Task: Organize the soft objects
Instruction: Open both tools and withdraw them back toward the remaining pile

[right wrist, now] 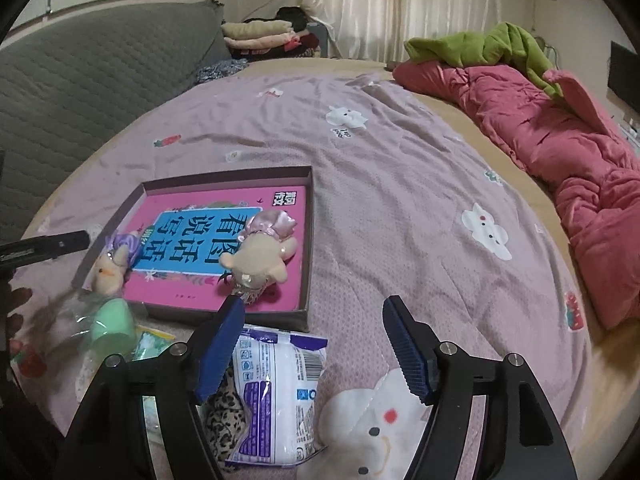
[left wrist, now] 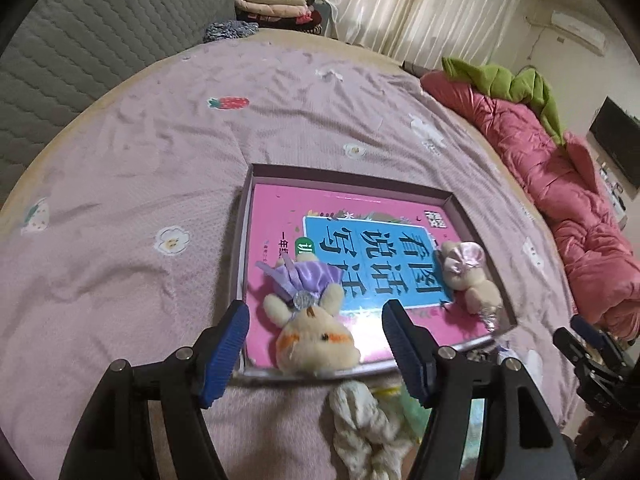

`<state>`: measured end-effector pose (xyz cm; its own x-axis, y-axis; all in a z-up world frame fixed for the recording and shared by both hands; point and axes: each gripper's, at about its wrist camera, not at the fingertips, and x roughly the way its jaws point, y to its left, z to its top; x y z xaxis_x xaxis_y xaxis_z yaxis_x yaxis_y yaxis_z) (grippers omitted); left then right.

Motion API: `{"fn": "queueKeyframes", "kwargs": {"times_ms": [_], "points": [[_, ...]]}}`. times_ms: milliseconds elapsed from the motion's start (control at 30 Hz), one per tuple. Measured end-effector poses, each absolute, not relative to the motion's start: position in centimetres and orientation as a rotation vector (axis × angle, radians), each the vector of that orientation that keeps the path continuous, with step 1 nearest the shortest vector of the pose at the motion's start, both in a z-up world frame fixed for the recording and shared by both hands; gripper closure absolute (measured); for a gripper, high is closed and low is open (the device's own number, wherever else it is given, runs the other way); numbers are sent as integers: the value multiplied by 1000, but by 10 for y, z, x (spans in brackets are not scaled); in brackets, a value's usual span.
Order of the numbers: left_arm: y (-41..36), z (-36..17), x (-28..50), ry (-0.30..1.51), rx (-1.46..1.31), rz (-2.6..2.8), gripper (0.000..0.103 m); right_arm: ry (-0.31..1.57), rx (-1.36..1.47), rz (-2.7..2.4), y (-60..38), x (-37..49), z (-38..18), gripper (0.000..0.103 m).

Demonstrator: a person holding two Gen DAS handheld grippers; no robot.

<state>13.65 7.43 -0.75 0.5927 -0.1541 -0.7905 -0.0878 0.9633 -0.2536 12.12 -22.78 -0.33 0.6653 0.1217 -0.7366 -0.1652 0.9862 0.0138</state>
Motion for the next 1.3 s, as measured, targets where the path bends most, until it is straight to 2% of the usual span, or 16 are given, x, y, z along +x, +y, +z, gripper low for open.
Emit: {"fn": "queueKeyframes", "kwargs": {"times_ms": [833, 1300], "points": [[59, 38, 72, 886, -275, -94, 35, 761, -47, 206, -225, 79, 27, 30], [42, 35, 63, 917, -277, -132, 35, 783, -49, 242, -221, 61, 17, 30]]}}
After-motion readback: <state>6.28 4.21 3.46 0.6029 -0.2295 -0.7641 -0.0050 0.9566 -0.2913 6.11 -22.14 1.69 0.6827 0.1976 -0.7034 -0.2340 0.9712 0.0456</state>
